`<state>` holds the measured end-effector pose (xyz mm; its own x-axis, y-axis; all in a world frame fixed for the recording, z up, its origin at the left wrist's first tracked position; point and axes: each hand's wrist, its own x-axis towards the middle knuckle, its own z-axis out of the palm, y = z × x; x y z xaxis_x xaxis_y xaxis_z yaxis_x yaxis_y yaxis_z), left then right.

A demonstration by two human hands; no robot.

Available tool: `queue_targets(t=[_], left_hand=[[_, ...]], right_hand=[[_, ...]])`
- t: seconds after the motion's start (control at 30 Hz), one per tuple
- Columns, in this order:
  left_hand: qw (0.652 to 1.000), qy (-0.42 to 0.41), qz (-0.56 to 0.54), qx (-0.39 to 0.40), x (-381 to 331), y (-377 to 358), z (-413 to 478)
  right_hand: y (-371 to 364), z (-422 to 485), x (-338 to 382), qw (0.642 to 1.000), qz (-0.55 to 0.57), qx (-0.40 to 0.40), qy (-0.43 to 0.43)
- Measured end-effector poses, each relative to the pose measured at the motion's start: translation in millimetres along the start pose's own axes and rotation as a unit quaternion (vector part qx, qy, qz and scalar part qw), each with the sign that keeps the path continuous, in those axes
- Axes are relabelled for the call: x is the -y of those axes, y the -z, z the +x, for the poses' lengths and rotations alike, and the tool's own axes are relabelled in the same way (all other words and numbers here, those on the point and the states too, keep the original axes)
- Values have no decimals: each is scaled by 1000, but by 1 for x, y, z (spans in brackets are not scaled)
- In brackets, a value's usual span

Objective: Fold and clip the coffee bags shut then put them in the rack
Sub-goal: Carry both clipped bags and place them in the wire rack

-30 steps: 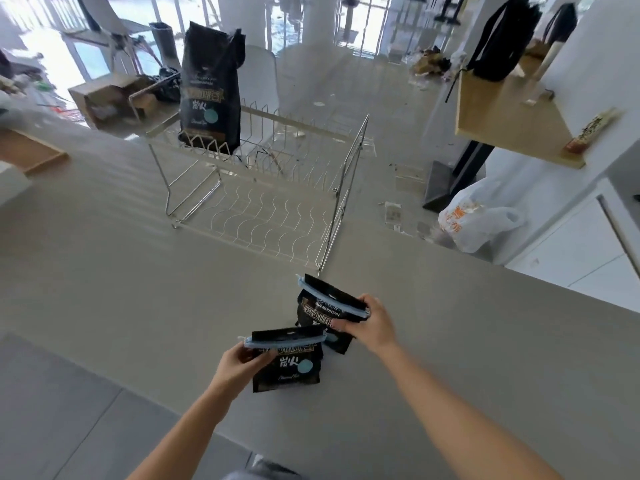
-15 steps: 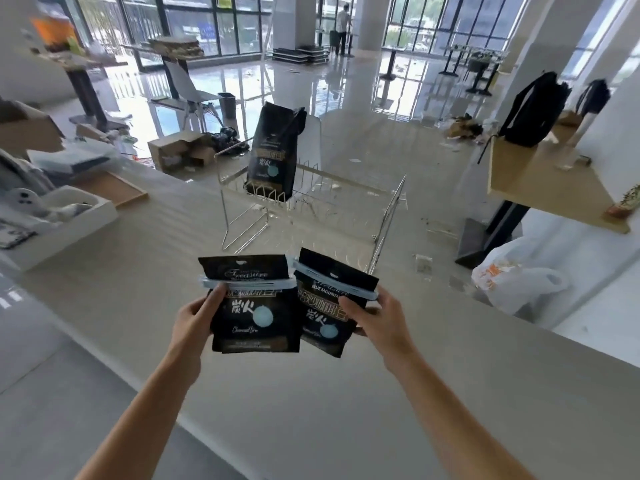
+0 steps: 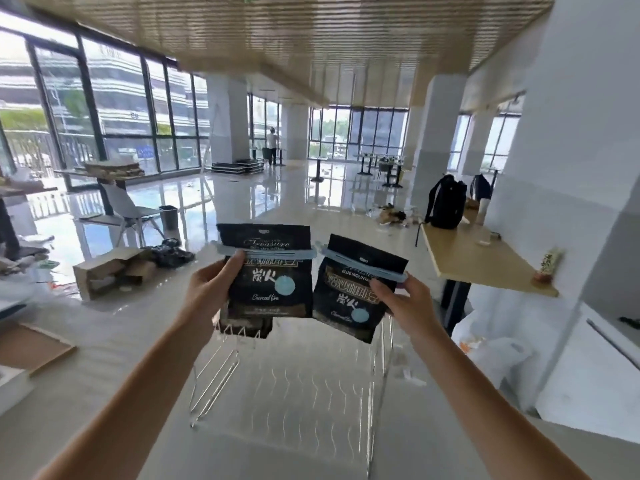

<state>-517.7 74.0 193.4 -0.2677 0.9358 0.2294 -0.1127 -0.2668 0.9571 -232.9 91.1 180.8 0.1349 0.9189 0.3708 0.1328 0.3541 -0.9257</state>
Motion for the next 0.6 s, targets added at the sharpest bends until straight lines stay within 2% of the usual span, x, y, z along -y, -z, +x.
queue_targets(t=[0.2,0.5,0.6], left_hand=[[997,45,37,51,35,-7,74],[991,73,107,40,136,-20,117],[982,45,182,19,153,-26,120]], right_hand=[[-8,54,-33,996,-77,21,-36],[-11,82,-94,978,-204,19,-48],[-15,82,-104,966,-253,13,-42]])
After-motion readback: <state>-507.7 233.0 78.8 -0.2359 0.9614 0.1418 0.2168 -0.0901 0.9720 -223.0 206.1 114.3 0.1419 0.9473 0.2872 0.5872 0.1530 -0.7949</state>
